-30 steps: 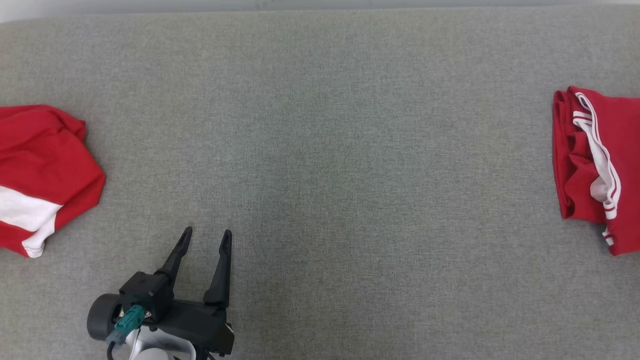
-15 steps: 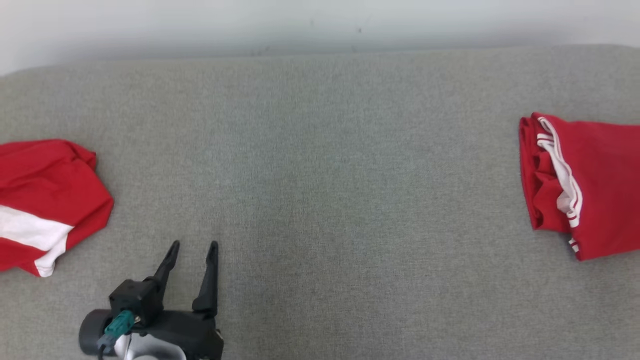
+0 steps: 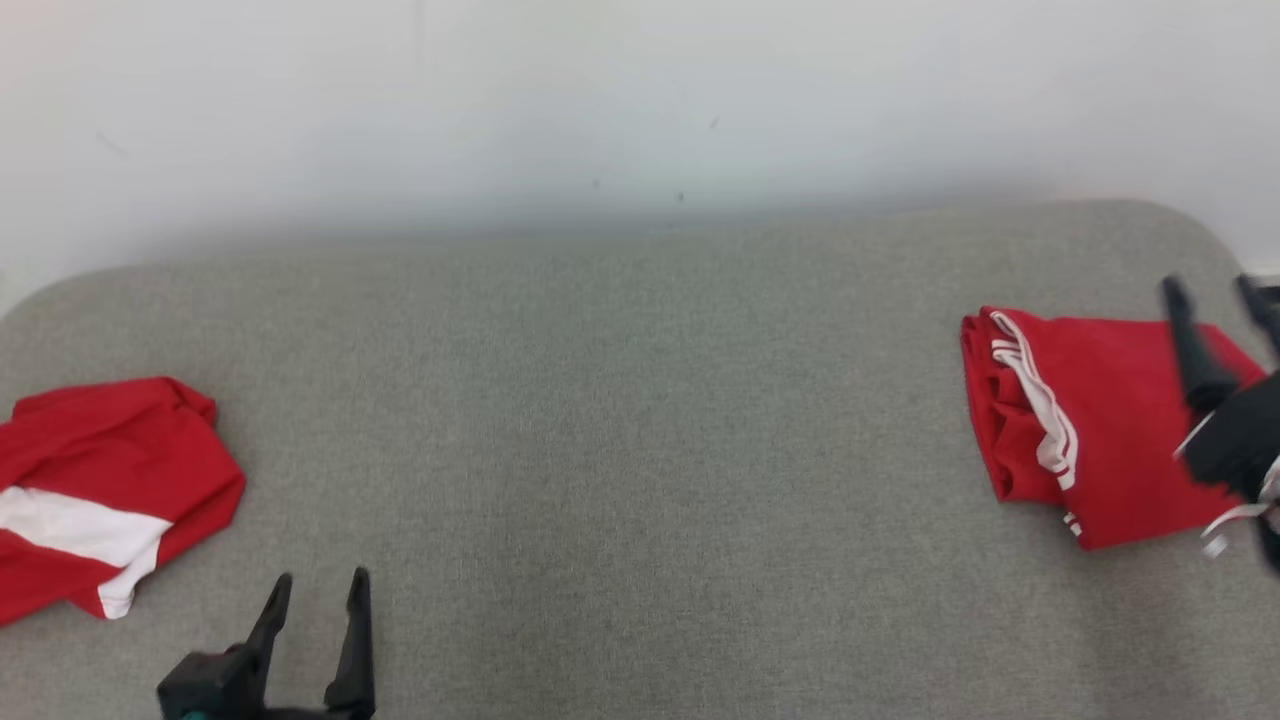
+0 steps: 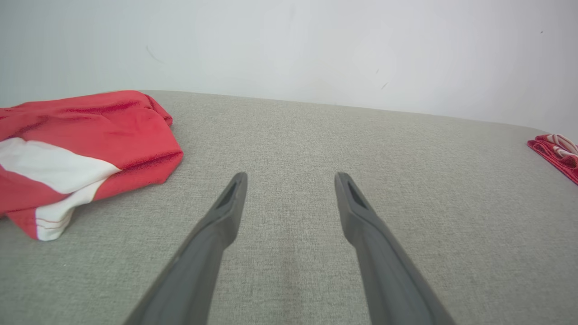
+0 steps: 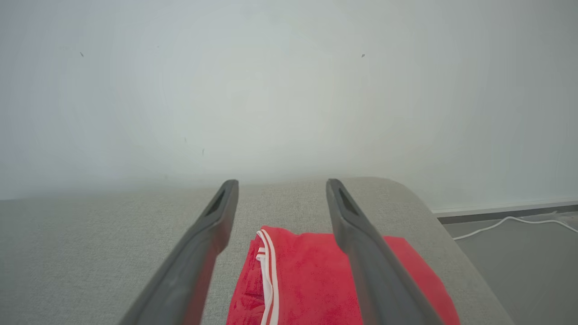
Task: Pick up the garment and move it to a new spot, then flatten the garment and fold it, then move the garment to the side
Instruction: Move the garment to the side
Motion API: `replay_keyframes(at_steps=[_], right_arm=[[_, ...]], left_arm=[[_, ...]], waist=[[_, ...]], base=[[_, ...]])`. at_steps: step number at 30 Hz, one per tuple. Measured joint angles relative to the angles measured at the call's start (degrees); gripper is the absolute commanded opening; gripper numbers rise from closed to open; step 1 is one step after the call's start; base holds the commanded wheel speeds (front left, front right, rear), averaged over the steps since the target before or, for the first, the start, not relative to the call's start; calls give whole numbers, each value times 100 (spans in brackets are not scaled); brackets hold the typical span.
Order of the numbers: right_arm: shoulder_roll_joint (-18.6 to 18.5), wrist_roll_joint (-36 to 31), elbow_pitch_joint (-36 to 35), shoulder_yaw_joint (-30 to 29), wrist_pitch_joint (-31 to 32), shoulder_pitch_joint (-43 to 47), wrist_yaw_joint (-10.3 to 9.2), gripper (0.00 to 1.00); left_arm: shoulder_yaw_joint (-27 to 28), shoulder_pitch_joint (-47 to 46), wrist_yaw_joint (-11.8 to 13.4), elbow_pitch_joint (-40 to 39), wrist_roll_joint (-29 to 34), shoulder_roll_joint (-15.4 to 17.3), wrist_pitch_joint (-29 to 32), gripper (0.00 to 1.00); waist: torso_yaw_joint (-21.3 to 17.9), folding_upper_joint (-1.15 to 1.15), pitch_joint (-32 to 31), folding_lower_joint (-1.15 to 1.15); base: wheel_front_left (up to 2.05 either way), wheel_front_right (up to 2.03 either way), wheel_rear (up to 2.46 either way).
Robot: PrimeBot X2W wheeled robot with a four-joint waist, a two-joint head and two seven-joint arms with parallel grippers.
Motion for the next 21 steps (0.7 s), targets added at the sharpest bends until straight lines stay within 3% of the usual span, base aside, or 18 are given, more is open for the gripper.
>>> replay_keyframes(at_steps=[2,5,17,21], right_arm=[[159,9,-437,11,-400,569,-111,100],[345,-11,-855,63,-388,1106,-242,100],[283,-369,-2146,-323,-339,2462,-893,100],[320,-695,-2686,-567,-341,2864,-989,100]], left_arm=[[133,246,37,-99,-1,80,-19,100],[236,516,79,-210,-11,115,-19,100],[500,784,172,-757,13,130,-36,100],[609,934,181,-936,40,166,-36,100]], waist=[[-38,0,-188,0],[-81,0,-359,0],[-213,0,-596,1],[-184,0,-586,1]], base=[[0,0,0],[0,0,0],[0,0,0],[0,0,0]])
